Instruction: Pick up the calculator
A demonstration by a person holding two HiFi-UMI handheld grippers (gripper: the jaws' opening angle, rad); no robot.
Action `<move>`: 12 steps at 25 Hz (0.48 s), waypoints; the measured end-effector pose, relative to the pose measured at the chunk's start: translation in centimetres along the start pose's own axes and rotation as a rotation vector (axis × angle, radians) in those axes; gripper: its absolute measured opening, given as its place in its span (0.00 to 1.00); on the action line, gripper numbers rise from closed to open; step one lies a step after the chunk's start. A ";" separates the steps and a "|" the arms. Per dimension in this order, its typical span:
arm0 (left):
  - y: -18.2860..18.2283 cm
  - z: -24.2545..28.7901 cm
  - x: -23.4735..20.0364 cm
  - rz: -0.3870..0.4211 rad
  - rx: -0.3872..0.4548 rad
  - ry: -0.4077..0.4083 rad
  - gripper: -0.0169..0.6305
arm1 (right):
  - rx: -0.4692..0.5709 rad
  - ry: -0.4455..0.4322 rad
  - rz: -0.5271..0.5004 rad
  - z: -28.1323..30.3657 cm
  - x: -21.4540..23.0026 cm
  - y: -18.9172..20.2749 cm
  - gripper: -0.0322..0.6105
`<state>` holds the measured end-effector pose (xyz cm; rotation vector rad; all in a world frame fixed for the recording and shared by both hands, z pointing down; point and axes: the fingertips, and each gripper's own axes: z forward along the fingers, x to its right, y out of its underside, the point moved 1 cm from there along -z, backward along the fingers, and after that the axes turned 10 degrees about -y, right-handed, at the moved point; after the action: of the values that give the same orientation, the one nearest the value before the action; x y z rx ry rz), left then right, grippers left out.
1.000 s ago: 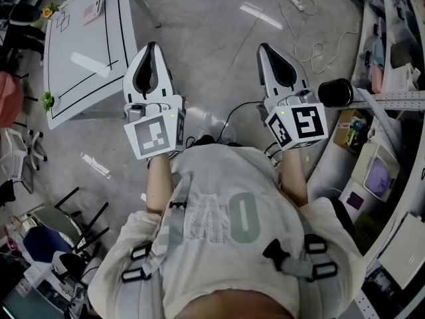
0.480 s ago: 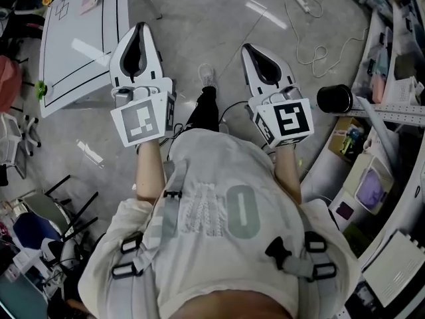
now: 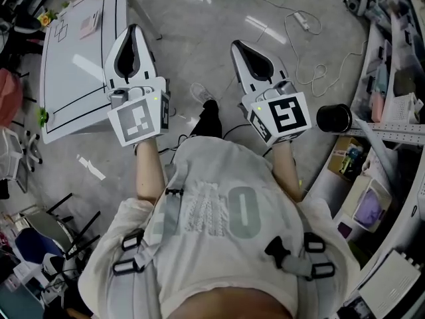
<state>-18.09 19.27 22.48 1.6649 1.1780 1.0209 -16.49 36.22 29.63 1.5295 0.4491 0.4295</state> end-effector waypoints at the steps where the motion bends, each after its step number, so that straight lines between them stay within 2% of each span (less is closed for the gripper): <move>1: 0.7 0.8 -0.4 0.002 -0.011 -0.011 0.06 | -0.006 -0.011 -0.001 1.1 0.6 0.1 0.06; 7: 4.8 7.2 -4.3 0.002 -0.068 -0.091 0.06 | -0.048 -0.103 -0.024 10.4 4.1 0.3 0.06; 12: 8.1 13.7 -10.4 -0.032 -0.098 -0.243 0.06 | -0.074 -0.228 -0.068 21.6 7.1 -0.8 0.06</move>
<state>-5.42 5.19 24.09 1.6360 0.9762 0.8168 0.97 21.65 28.60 1.4673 0.3028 0.2128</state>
